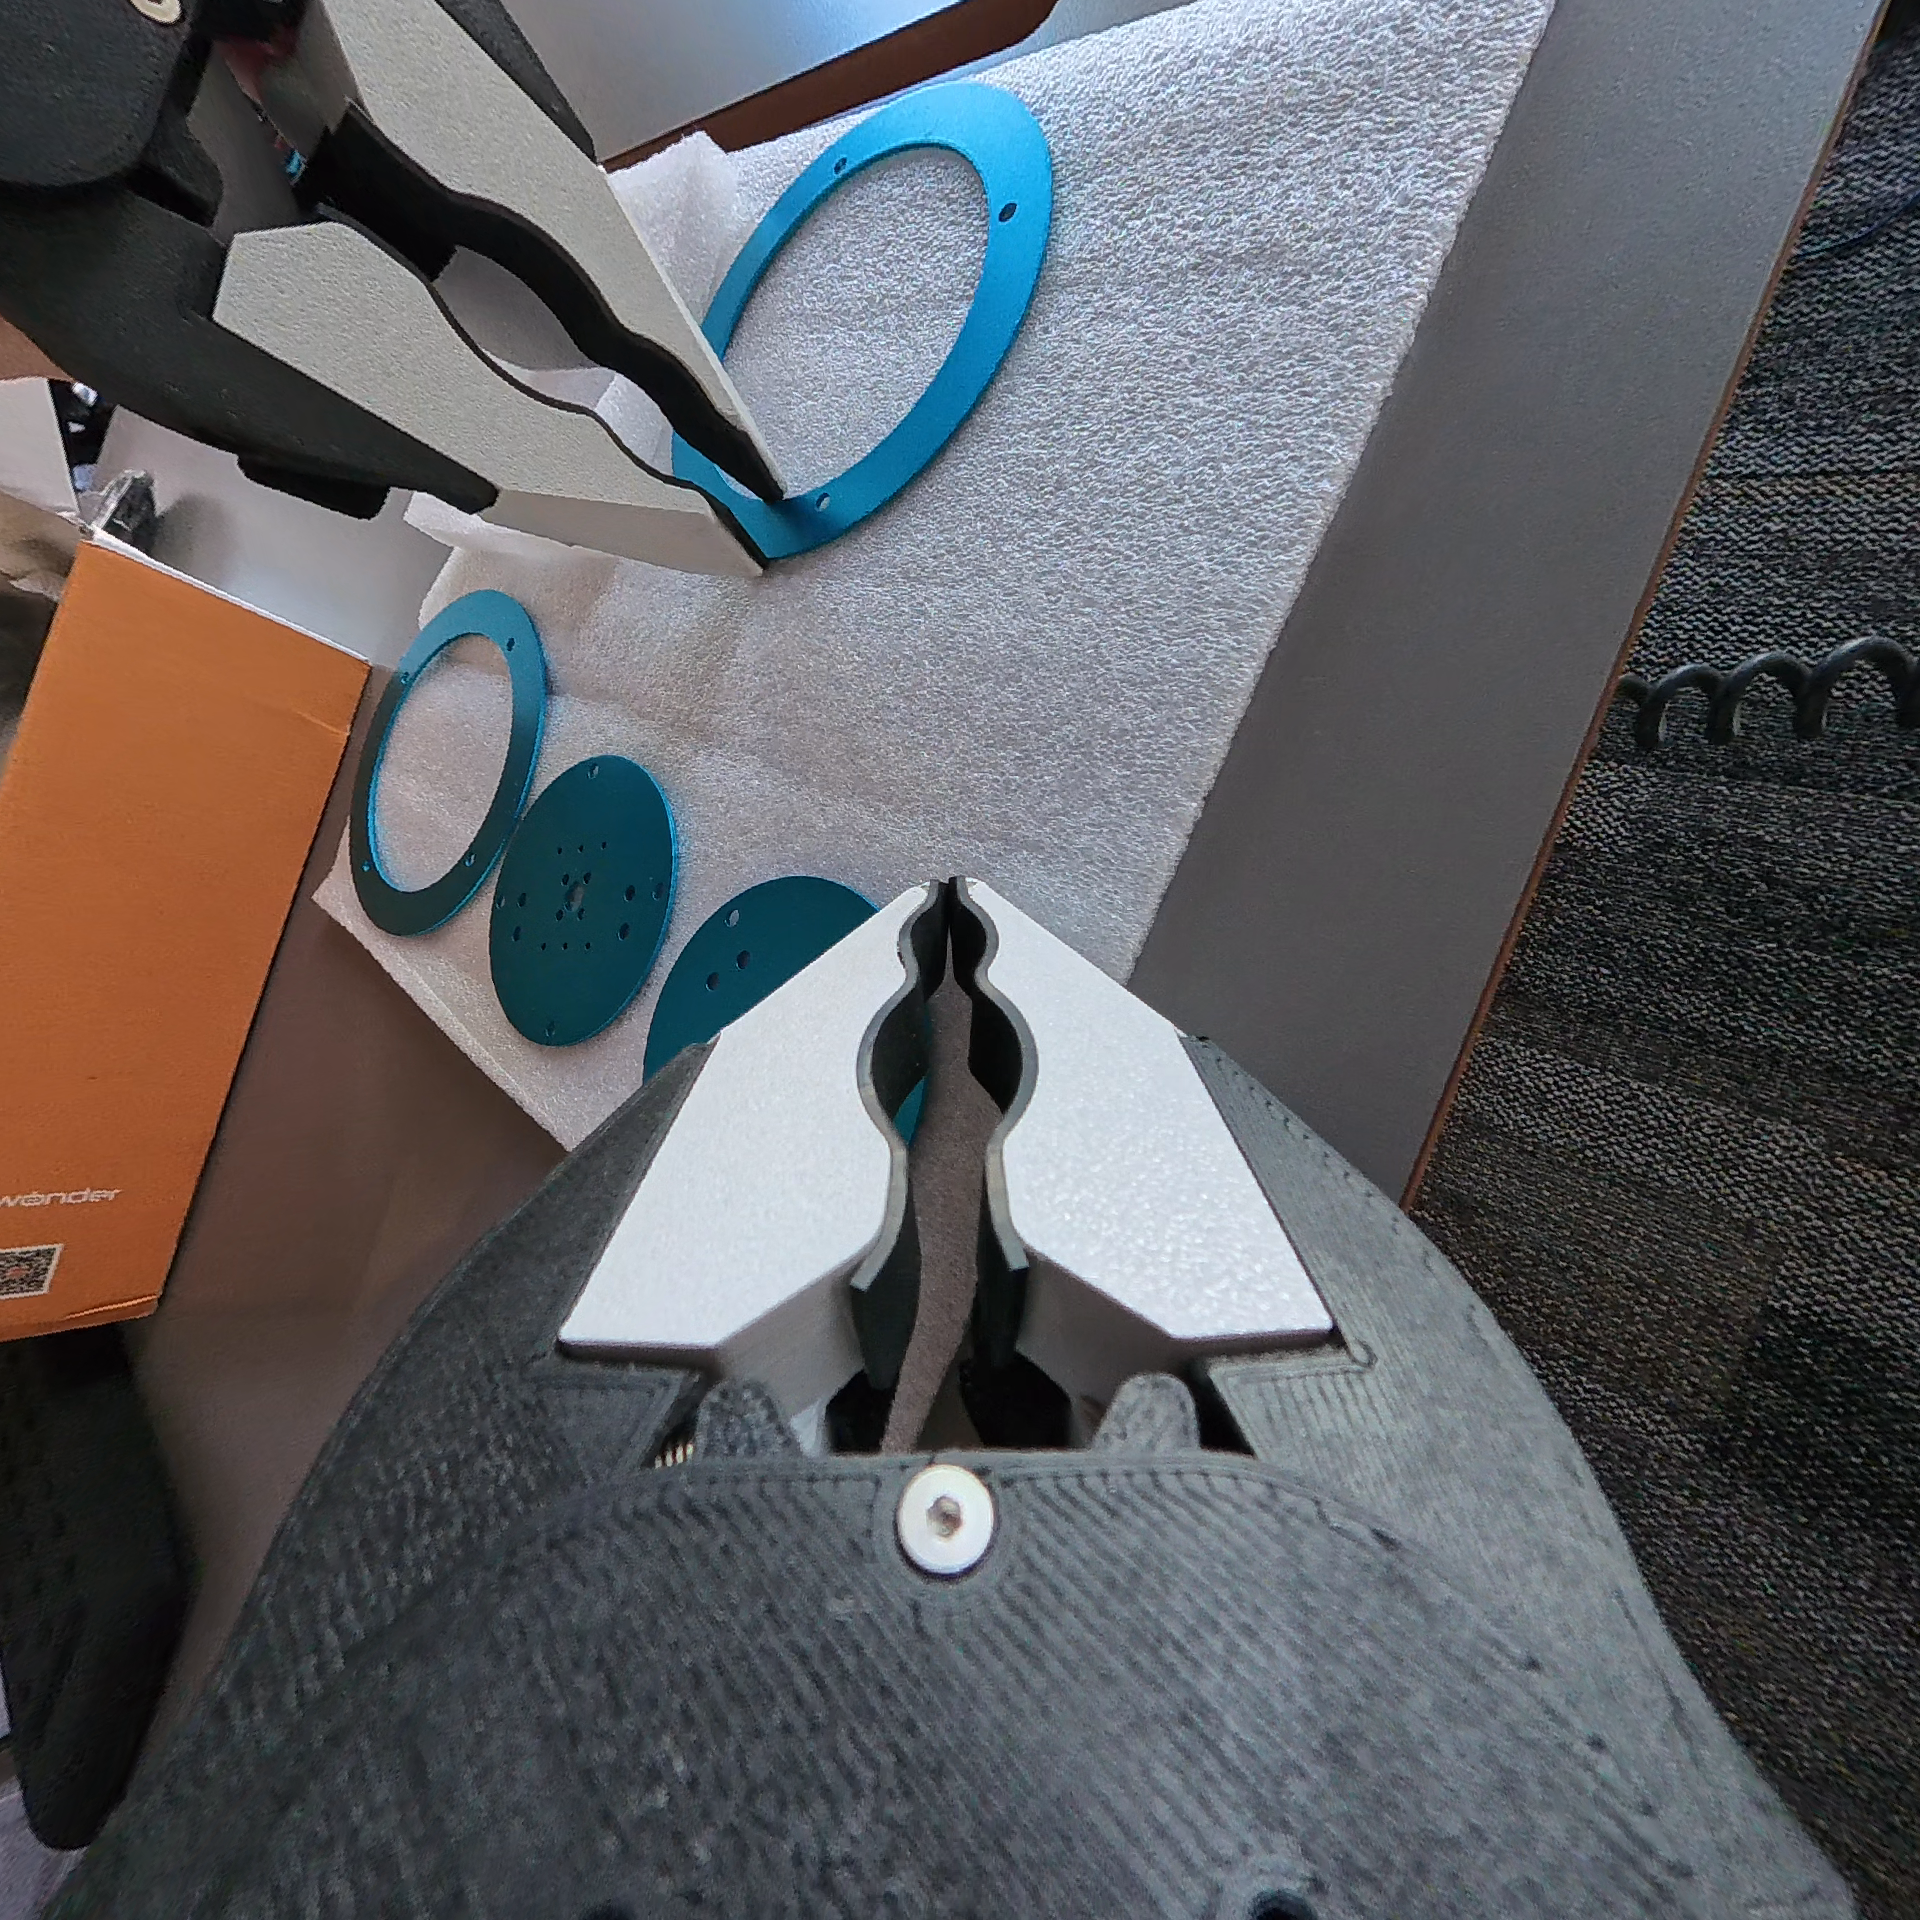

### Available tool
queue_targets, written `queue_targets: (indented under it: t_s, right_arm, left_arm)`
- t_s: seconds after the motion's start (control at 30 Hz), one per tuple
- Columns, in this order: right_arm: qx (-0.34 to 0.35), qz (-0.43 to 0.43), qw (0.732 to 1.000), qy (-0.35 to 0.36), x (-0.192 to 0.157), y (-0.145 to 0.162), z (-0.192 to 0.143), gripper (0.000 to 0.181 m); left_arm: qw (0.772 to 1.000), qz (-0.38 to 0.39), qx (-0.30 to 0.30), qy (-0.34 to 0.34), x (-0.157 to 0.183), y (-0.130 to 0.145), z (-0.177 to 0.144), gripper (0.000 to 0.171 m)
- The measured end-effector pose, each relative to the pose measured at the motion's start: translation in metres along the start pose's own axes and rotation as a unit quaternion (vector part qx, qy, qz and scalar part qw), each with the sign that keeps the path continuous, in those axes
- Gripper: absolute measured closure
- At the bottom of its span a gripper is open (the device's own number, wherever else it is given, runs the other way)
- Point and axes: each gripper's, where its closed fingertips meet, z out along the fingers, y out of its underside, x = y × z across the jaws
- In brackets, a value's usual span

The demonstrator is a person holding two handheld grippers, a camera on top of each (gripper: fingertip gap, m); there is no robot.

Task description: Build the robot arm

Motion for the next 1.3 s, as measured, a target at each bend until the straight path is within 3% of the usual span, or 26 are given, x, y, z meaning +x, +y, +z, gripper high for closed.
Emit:
queue_targets:
  t_s: [0.4,0.5,0.6,0.73,0.87,0.97,1.1,1.2,1.3]
  right_arm:
    - [0.003,0.005,1.000,-0.005,-0.002,-0.001,0.002,0.181]
    - [0.004,0.006,1.000,-0.010,-0.003,-0.001,0.003,0.181]
    - [0.008,-0.014,1.000,0.003,-0.002,-0.004,0.000,0.181]
    - [0.087,-0.073,0.994,-0.002,-0.024,-0.038,-0.024,0.181]
    - [0.191,-0.181,0.964,0.031,-0.067,-0.083,-0.066,0.170]
    - [0.255,-0.252,0.932,0.053,-0.114,-0.110,-0.101,0.158]
    - [0.306,-0.315,0.897,0.053,-0.182,-0.122,-0.138,0.134]
    - [0.346,-0.381,0.855,-0.062,-0.273,-0.109,-0.157,0.124]
    - [0.269,-0.472,0.822,-0.172,-0.373,-0.063,-0.121,0.125]
  left_arm:
    - [1.000,-0.008,0.024,0.005,0.002,-0.006,-0.002,0.156]
    - [0.999,-0.017,0.039,-0.007,-0.001,-0.011,-0.008,0.142]
    - [0.994,-0.028,0.104,-0.018,-0.002,-0.022,-0.044,0.144]
    - [0.958,-0.016,0.284,-0.024,0.024,-0.029,-0.149,0.139]
    - [0.906,0.018,0.418,-0.063,0.075,0.032,-0.253,0.132]
    - [0.879,0.012,0.470,-0.077,0.116,0.107,-0.290,0.126]
    - [0.872,-0.051,0.481,-0.075,0.158,0.212,-0.281,0.109]
    - [0.870,-0.100,0.478,-0.063,0.190,0.277,-0.266,0.100]
    - [0.840,-0.141,0.516,-0.093,0.213,0.330,-0.270,0.102]
